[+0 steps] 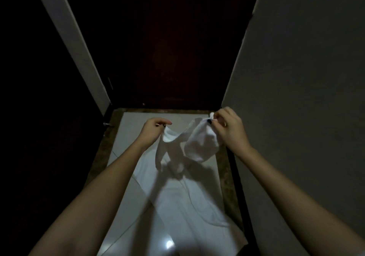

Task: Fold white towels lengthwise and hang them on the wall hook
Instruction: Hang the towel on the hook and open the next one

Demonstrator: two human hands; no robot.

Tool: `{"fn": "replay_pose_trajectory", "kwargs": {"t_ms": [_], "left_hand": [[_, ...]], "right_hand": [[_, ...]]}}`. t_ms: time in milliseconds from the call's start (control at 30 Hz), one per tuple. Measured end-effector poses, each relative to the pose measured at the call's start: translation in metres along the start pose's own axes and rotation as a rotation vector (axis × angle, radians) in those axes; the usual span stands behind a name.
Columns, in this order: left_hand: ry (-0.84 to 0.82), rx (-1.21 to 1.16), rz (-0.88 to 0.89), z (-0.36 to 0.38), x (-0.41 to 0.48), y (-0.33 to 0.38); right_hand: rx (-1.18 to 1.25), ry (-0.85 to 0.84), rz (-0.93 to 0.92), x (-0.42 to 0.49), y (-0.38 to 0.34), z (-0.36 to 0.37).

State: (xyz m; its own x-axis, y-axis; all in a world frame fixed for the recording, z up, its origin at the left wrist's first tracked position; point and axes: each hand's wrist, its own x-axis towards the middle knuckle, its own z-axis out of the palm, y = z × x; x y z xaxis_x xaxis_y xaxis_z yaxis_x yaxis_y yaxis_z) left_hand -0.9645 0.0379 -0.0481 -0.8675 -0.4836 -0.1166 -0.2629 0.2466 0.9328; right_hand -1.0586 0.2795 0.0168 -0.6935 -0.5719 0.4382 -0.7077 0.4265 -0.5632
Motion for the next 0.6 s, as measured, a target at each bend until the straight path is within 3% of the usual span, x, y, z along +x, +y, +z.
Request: {"fn": "replay_pose_trajectory", "kwargs": {"t_ms": [100,333,600], "left_hand": [[0.01,-0.081,0.021,-0.046,-0.028,0.089],[0.007,-0.267,0.167,-0.146,-0.107,0.296],[0.021,-0.466,0.25,-0.238,-0.188,0.448]], "right_hand": [[0.04,-0.026,-0.104,0.054,-0.079,-0.059],[0.268,-0.261,-0.12,0.152,-0.254,-0.164],[0.451,-0.243,-0.265,0.213,-0.415,-0.259]]}}
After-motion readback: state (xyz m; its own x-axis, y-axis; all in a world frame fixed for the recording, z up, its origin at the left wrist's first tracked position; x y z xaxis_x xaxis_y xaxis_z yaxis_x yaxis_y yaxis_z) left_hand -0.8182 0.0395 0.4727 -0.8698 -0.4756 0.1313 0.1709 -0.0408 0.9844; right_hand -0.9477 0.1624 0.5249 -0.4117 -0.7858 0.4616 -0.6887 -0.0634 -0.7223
